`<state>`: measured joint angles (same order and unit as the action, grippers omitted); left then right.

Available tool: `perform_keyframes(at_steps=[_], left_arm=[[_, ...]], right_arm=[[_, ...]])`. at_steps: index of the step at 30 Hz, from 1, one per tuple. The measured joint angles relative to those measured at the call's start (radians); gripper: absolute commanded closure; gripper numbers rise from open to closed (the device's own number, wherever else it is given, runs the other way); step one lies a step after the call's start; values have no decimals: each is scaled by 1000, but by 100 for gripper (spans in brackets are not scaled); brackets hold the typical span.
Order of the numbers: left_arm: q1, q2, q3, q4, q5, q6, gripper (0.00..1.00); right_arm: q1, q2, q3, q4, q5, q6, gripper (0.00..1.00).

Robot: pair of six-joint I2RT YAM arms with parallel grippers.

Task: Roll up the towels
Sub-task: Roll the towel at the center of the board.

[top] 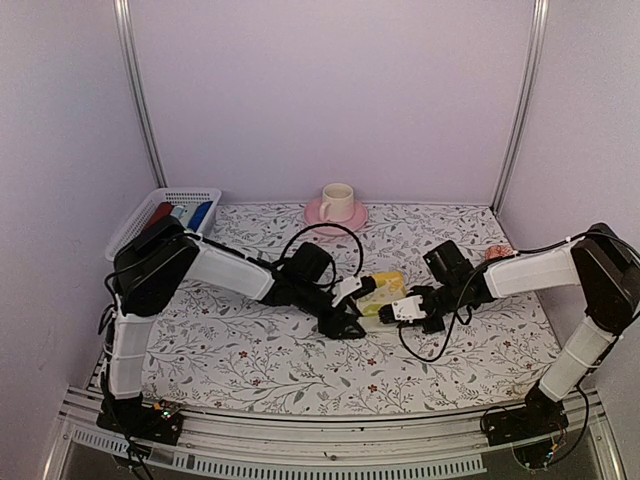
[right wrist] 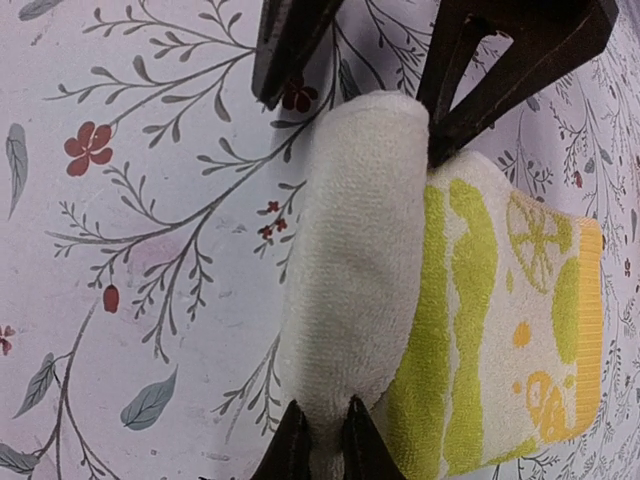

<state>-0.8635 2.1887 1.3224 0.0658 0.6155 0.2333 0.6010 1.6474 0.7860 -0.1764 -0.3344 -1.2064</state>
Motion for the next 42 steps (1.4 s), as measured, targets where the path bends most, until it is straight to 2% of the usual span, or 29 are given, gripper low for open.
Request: perform_keyframes(at_steps=[2, 3, 9, 15, 20, 29, 32, 37, 42], left_arm=[[0, -32, -46, 29, -23, 2, 33], [1, -86, -116, 76, -58, 2, 32], [-10, -184, -265, 243, -183, 60, 31], [-90, -193, -303, 342, -357, 213, 30], [-158, -190, -303, 397, -435, 318, 31], [-192, -98, -253, 407, -536, 466, 40], [-197, -79, -249, 411, -560, 486, 47], [-206, -69, -240, 408, -598, 521, 64], [-212, -55, -226, 406, -632, 537, 72]], right_arm=[[-6, 3, 13, -23, -11, 7, 88], [-17, 10, 32, -53, -29, 14, 89], [-62, 79, 130, -183, -116, 26, 89], [-101, 163, 247, -330, -205, 45, 89], [-130, 232, 335, -442, -270, 55, 90], [-151, 323, 451, -600, -335, 66, 91], [-156, 336, 468, -636, -351, 65, 90], [-162, 344, 474, -671, -361, 64, 90], [-163, 349, 483, -688, -365, 63, 89]])
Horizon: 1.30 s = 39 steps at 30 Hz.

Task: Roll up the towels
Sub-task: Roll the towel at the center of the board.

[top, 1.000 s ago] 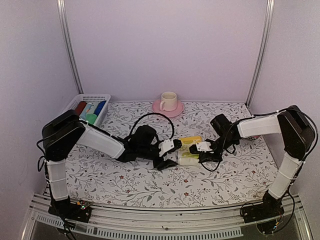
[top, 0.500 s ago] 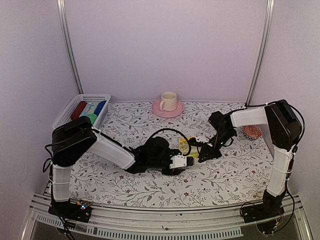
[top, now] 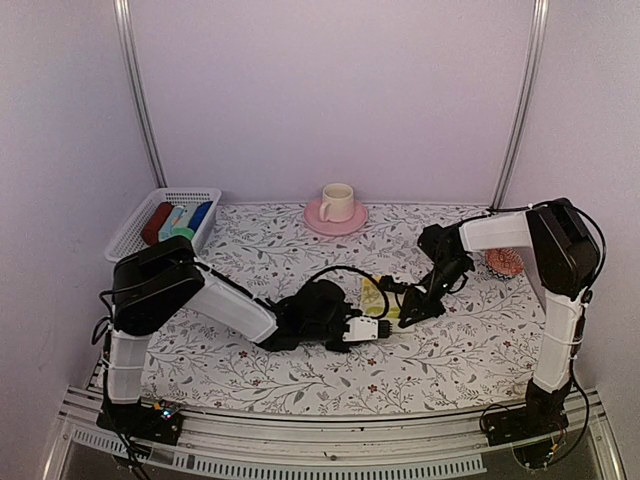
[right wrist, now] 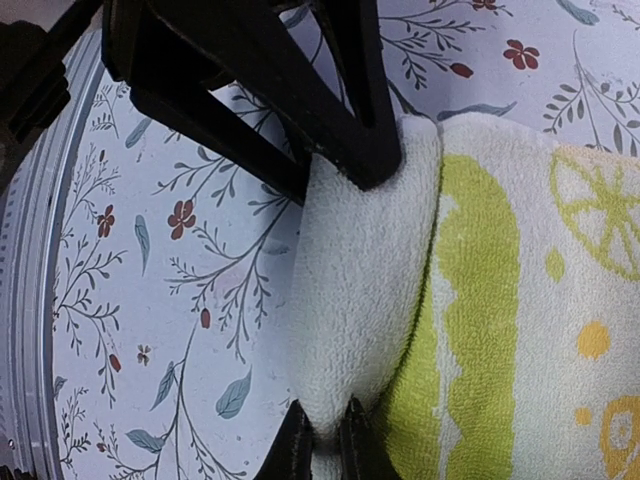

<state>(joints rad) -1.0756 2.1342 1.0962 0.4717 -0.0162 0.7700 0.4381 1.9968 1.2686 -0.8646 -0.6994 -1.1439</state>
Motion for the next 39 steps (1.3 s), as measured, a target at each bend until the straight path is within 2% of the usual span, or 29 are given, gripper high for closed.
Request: perform_keyframes(at_steps=[7, 9, 11, 19, 26, 32, 39], left_arm=[[-3, 6, 25, -29, -24, 6, 89], [-5, 6, 36, -51, -22, 1, 95], [-5, 6, 51, -83, -10, -11, 100], [-3, 6, 148, -264, 93, -117, 100], [23, 18, 245, -406, 202, -257, 100], [71, 68, 339, -506, 333, -371, 100], [120, 99, 391, -557, 454, -462, 98]], right_arm=[[0, 0, 2, -11, 0, -1, 82], [0, 0, 2, -10, 3, -1, 73], [0, -4, 0, -6, 10, -3, 69], [0, -164, -127, 92, 61, -22, 58], [0, -359, -326, 277, 125, -74, 49], [-2, -488, -452, 423, 148, -138, 48], [16, -522, -520, 509, 153, -201, 48]])
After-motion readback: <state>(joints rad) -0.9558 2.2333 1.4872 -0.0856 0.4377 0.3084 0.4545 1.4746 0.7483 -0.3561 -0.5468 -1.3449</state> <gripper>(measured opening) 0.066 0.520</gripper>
